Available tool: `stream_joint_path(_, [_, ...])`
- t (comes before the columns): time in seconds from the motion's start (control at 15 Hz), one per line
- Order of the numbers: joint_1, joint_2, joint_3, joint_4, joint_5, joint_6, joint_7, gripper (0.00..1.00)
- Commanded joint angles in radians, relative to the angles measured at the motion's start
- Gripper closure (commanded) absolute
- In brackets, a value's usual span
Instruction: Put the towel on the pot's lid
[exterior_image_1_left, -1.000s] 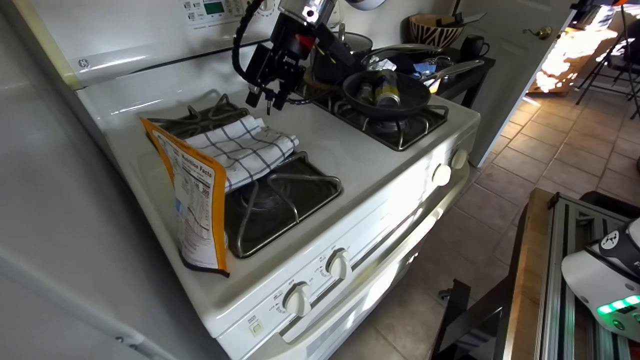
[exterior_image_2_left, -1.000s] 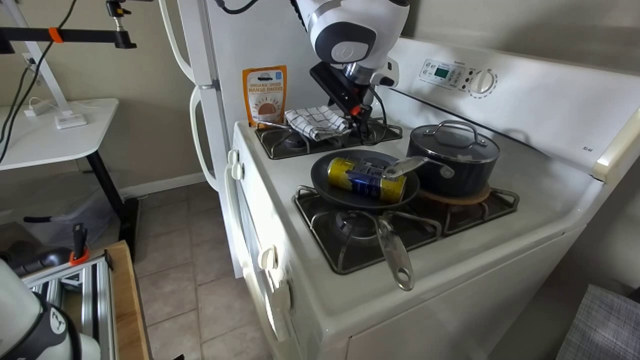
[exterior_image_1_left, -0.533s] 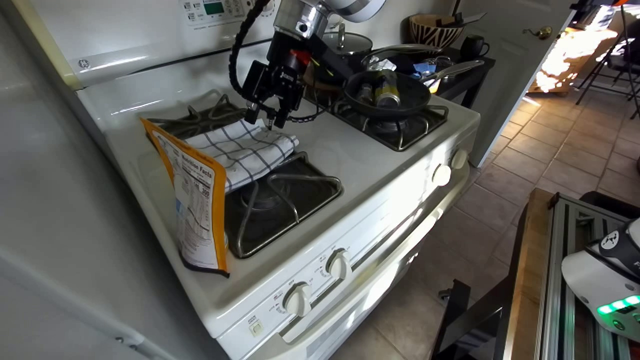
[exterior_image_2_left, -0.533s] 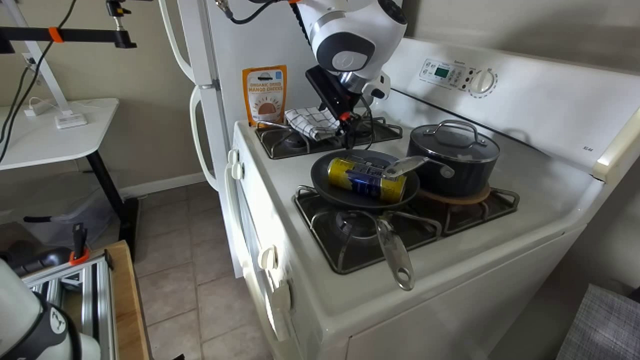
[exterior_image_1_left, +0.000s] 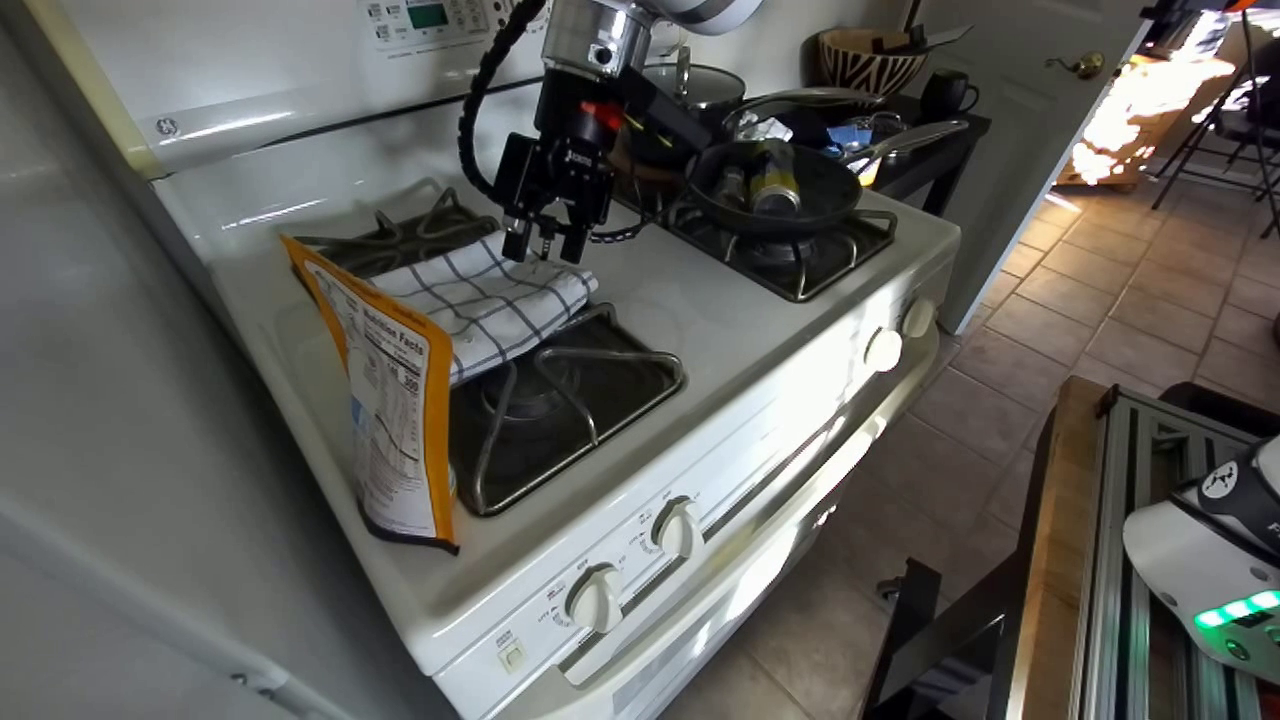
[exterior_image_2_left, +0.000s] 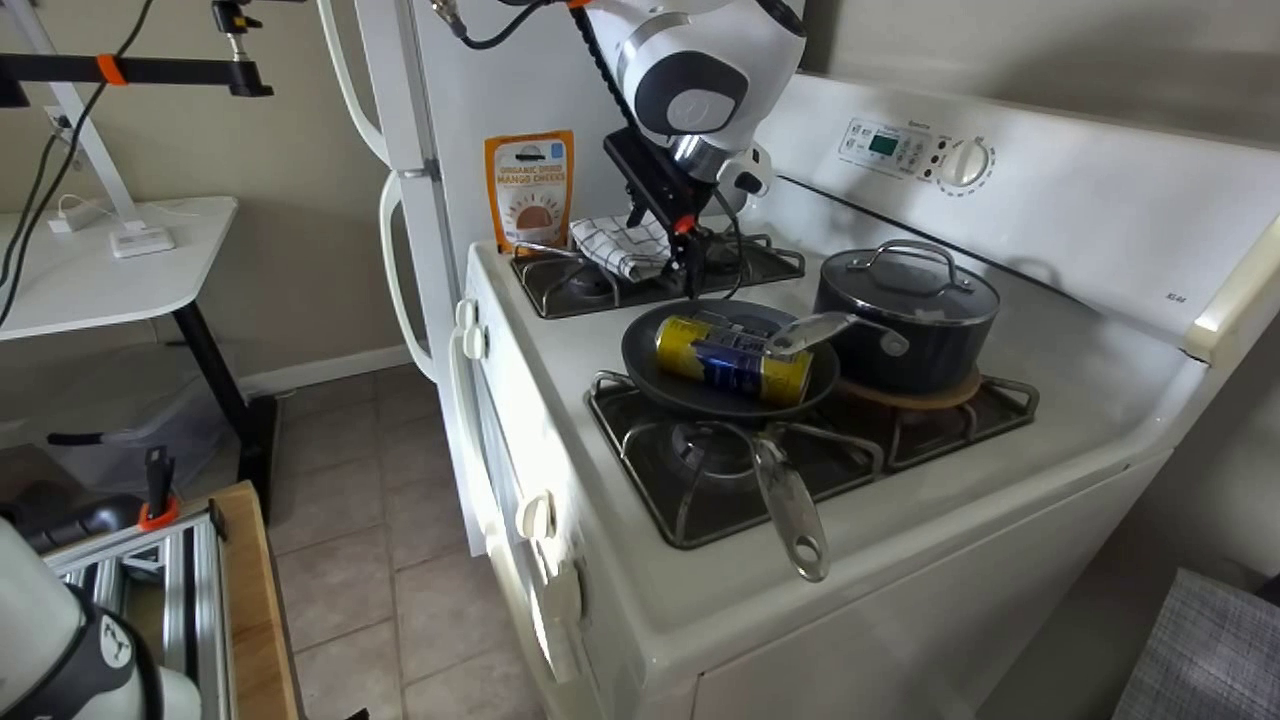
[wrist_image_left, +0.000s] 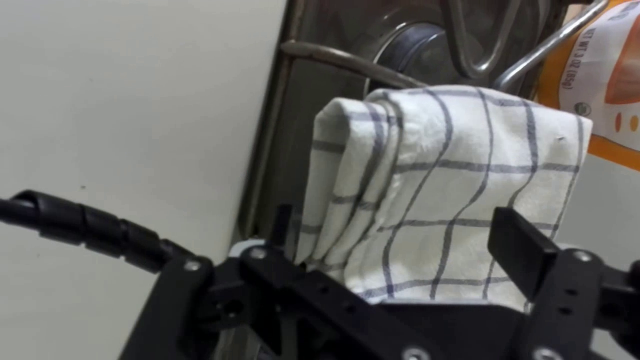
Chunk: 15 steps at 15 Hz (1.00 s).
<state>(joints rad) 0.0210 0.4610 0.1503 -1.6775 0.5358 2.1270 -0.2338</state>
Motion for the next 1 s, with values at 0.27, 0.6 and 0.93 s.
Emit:
stream_joint_path(0.27, [-0.007,0.002,0.012,-0.008,-0.013,-0.007,0.011,0.00])
stream_joint_path(0.6, [-0.015,0.023,0.019,-0.004,0.002,-0.012,-0.013,0.00])
stream_joint_path(0.93, [-0.041,0.063,0.061,0.019,0.085,0.004,-0.123,0.00])
